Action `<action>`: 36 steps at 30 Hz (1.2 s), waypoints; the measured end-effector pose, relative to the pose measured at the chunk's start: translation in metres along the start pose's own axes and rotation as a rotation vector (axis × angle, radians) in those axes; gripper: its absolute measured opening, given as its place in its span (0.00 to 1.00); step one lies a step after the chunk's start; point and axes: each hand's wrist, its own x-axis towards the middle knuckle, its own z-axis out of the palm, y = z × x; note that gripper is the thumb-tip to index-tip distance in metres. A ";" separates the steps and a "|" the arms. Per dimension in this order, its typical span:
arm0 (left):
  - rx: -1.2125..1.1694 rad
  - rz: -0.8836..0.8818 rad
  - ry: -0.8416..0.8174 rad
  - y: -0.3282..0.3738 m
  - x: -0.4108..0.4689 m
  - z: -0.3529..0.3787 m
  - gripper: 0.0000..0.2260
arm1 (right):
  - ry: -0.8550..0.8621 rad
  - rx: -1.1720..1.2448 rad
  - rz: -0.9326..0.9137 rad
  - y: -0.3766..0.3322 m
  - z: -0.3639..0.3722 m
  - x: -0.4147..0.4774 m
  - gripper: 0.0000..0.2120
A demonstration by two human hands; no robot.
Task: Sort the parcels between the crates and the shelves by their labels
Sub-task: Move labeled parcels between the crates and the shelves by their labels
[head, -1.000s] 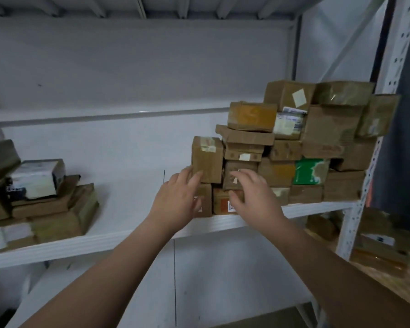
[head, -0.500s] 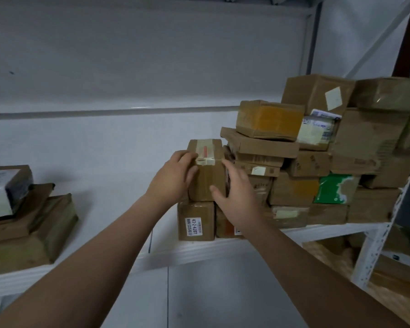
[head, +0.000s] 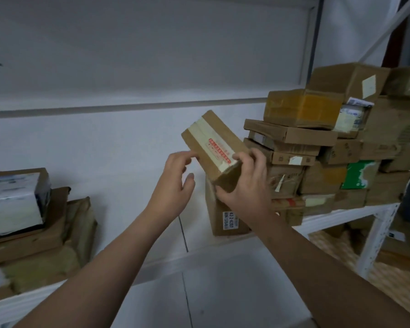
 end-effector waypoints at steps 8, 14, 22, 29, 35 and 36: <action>-0.064 -0.026 -0.080 -0.048 -0.009 -0.051 0.36 | -0.108 0.013 -0.410 -0.016 -0.011 -0.013 0.32; -0.518 -0.163 0.072 -0.049 -0.018 -0.071 0.30 | -0.234 0.549 0.133 -0.050 -0.018 -0.012 0.33; -0.840 -0.369 -0.249 -0.061 -0.030 -0.080 0.25 | -0.232 0.805 0.632 -0.064 -0.005 0.016 0.04; -0.764 -0.551 0.114 -0.063 -0.026 -0.083 0.19 | -0.432 1.005 0.746 -0.053 0.005 0.004 0.19; -0.849 -0.686 0.095 -0.049 -0.033 -0.063 0.27 | -0.221 1.228 0.810 -0.072 0.033 -0.022 0.20; -0.897 -0.646 0.035 -0.048 -0.038 -0.059 0.29 | -0.230 1.228 0.811 -0.074 0.037 -0.025 0.23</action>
